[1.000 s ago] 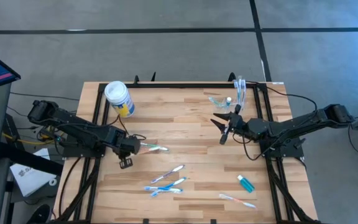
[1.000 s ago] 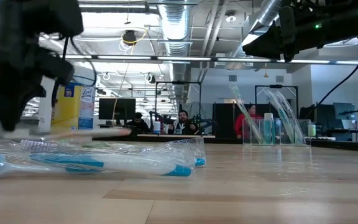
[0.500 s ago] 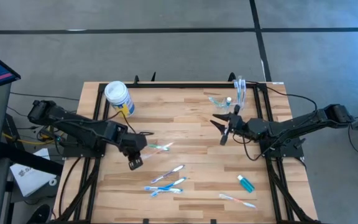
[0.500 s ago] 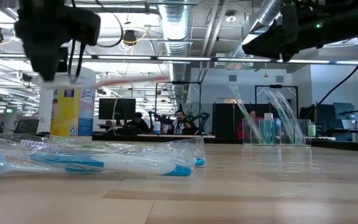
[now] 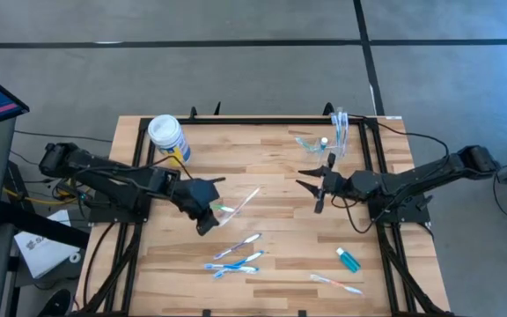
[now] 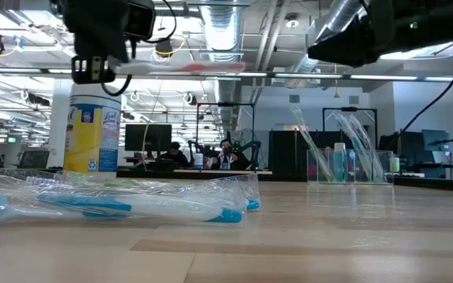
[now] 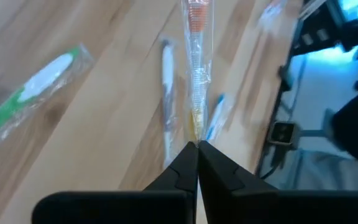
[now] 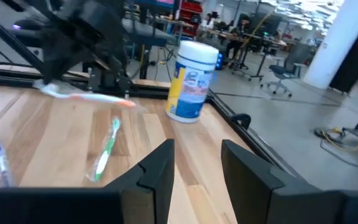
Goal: Pick & Place toothbrushing station
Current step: Put the left orange toothbrush into the left transparent organizer
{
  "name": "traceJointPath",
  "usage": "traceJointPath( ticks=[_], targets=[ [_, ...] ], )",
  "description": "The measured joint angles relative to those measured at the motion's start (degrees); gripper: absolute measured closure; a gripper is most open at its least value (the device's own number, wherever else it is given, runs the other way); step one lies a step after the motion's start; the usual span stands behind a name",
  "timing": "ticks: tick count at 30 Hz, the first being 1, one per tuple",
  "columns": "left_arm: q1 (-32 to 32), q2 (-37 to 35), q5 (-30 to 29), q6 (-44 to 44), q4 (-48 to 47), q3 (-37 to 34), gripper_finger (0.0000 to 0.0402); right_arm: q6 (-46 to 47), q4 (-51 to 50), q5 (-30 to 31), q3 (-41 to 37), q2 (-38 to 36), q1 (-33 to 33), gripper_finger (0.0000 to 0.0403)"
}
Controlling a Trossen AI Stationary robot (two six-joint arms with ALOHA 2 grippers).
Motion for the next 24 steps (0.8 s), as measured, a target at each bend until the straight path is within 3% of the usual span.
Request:
traceJointPath(
  ticks=[7,12,24],
  targets=[
    [3.59,0.00,0.80,0.00,2.56,-0.02,0.0401,-4.65,-3.43,1.09,5.43,5.12,3.26,0.0281],
    [5.12,0.00,1.83,0.04,3.07,-0.02,0.0401,-10.26,-5.31,8.90,11.60,14.02,5.37,0.0281],
    [5.33,0.01,2.90,0.16,3.51,-0.02,0.0401,-26.75,-8.26,21.25,27.85,32.06,11.60,0.0281]
  ],
)
